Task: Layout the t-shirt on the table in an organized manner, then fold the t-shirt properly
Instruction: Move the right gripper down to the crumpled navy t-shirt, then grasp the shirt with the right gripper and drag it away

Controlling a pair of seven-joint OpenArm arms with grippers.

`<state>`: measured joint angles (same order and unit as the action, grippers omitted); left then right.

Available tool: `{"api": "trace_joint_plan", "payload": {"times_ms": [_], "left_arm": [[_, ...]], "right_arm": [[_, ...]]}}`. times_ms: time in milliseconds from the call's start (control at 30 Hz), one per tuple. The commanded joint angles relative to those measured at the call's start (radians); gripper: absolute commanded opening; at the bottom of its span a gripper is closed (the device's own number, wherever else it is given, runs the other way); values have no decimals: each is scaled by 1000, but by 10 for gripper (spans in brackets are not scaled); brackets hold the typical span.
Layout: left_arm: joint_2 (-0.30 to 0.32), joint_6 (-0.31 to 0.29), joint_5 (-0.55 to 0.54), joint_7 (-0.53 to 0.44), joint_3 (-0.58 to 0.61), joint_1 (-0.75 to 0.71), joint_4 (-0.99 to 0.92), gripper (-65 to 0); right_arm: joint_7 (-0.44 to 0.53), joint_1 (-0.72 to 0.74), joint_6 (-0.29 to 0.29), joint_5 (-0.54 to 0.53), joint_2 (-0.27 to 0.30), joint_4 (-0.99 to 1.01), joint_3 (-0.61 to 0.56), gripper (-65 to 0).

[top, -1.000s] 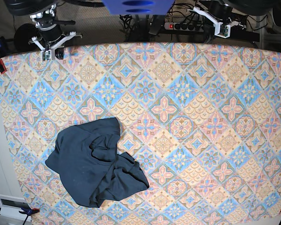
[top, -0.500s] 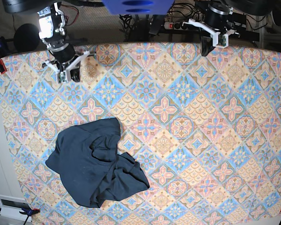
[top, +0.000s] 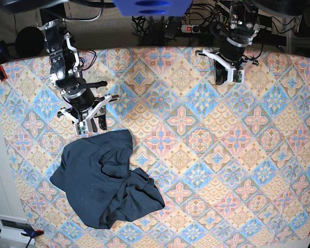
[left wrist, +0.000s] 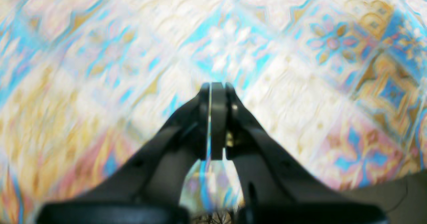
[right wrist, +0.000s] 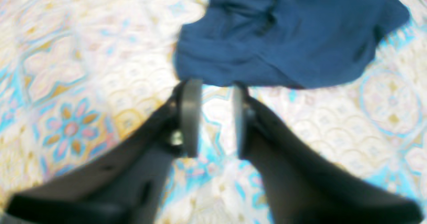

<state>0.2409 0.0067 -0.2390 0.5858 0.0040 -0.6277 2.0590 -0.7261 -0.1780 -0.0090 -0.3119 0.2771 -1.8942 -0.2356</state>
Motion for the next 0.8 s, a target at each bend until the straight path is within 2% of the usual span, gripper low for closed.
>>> {"api": "trace_joint_plan", "payload": {"times_ms": [0,67,167,300,500,567,700,767], "left_arm": [[4,-1,-1,9,-2,30,18,-633],[25,-1,-1,56,1,88,18,-633],[65,-1,-18,78,12,153,-21,-633],[128,-1,-113,81,18,196,-54,-633],[159,0,-162,82,20,251,-113,-623],[156,0,-162,82,20,256,-114,-580],[154,0,-162,82,20,256,-114,-436],[154,0,-162,82,21,256,-114,-390]], "right_arm": [[13,30,8,-8,-32,8,0,-421],[-3,73,8,-7,-55,63,0,-387],[-7,137,8,6,-86,149,-28,-364],[-5,209,8,148,-149,238,-64,-363],[1,343,8,256,-164,373,-160,-357],[3,375,8,262,-164,401,-166,-357],[1,415,8,264,-164,465,-166,-356],[-2,421,8,264,-164,483,-166,-356]]}}
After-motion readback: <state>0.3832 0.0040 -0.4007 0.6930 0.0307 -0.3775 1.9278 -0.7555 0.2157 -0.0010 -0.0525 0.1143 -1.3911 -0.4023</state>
